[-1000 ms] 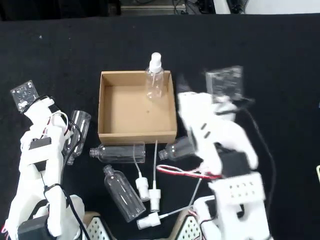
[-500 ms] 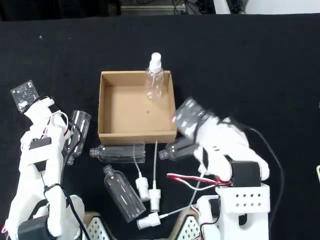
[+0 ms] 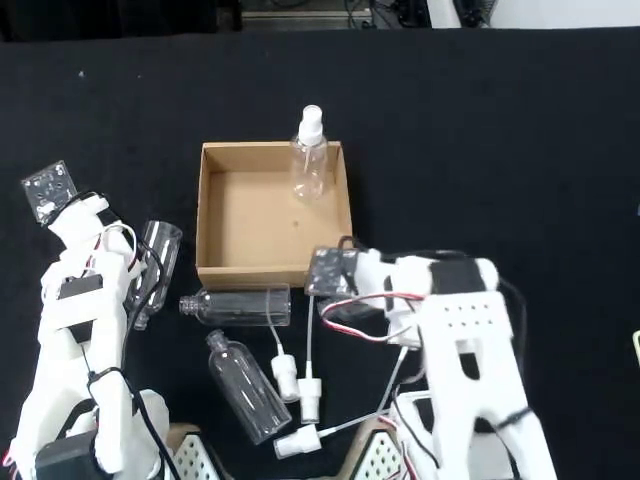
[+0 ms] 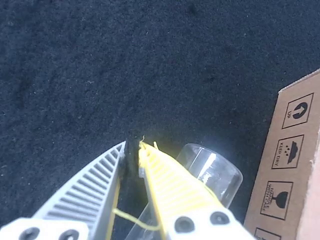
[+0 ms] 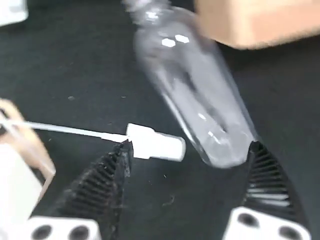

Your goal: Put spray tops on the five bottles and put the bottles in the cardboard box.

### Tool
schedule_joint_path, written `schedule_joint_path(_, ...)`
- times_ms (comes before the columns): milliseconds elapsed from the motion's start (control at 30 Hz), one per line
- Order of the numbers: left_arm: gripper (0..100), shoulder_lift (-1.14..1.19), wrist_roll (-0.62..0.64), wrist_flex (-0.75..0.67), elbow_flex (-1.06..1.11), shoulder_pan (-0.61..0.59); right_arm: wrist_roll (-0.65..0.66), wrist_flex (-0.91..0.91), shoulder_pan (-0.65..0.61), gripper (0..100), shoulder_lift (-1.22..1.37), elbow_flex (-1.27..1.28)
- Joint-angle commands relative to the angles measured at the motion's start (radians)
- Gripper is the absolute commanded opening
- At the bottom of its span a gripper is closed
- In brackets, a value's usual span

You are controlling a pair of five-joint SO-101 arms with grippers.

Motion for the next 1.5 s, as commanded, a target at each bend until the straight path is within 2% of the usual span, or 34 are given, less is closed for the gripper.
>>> schedule_joint_path(0,3,-0.008,0.002,-0.018,-0.004,0.007,0.063,-0.072,-0.037,31.6,0.051,-0.007)
schedule_joint_path(167,3,-0.008,0.002,-0.017,-0.004,0.007,0.064,-0.196,-0.037,31.6,0.127,-0.001)
schedule_joint_path(467,3,-0.008,0.002,-0.018,-0.004,0.007,0.066,-0.155,-0.058,30.9,0.278,-0.01)
schedule_joint_path(700,3,-0.008,0.002,-0.018,-0.004,0.007,0.063,-0.112,-0.054,8.7,0.285,-0.007)
schedule_joint_path(867,3,-0.008,0.002,-0.018,-0.004,0.007,0.061,0.06,-0.005,7.8,0.285,-0.102)
schedule_joint_path(1000,3,-0.008,0.002,-0.018,-0.004,0.007,0.061,0.16,0.132,7.7,0.285,-0.255)
schedule_joint_path(1233,3,-0.008,0.002,-0.018,-0.004,0.007,0.061,0.163,0.505,7.7,0.294,-0.424)
schedule_joint_path(1300,3,-0.008,0.002,-0.018,-0.004,0.007,0.051,0.123,0.615,7.7,0.294,-0.429)
schedule_joint_path(1467,3,-0.008,0.002,-0.017,-0.004,0.007,-0.144,-0.112,0.882,7.7,0.349,-0.361)
